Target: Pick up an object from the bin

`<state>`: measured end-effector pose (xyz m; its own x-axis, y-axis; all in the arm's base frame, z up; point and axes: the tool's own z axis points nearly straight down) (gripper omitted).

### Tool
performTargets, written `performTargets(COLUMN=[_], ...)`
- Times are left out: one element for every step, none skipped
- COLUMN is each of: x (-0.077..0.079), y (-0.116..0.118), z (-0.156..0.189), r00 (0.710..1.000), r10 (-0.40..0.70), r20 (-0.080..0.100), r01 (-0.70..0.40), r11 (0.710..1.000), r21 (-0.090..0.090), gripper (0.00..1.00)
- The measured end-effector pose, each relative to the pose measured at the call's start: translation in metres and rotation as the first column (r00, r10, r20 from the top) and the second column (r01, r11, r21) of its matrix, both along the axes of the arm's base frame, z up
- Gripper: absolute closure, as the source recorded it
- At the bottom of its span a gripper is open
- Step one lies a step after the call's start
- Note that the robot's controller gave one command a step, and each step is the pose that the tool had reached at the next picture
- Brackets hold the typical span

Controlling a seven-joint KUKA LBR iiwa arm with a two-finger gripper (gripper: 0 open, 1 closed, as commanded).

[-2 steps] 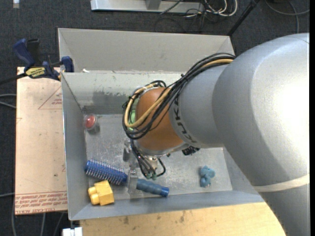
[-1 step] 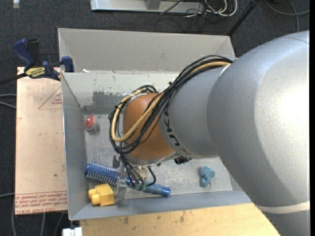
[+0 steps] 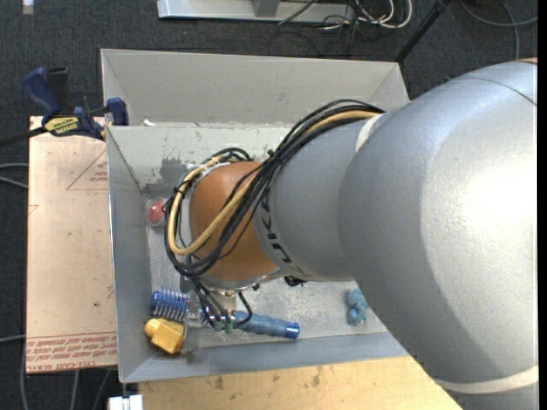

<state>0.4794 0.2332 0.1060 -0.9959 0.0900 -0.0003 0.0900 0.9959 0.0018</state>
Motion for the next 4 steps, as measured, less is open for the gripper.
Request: performTargets(x=[0.008, 0.01, 0.008, 0.008], y=[-0.01, -0.009, -0.011, -0.011], z=[-0.037, -0.036, -0.038, -0.012], r00=[1.0, 1.0, 1.0, 1.0], r10=[0.022, 0.022, 0.022, 0.021], r20=[0.005, 0.005, -0.001, 0.001], r01=[-0.022, -0.022, -0.022, -0.021], r11=[1.0, 1.0, 1.0, 1.0], r21=[-0.001, 0.0, -0.002, -0.001], gripper=[0.0, 0.0, 1.0, 1.0])
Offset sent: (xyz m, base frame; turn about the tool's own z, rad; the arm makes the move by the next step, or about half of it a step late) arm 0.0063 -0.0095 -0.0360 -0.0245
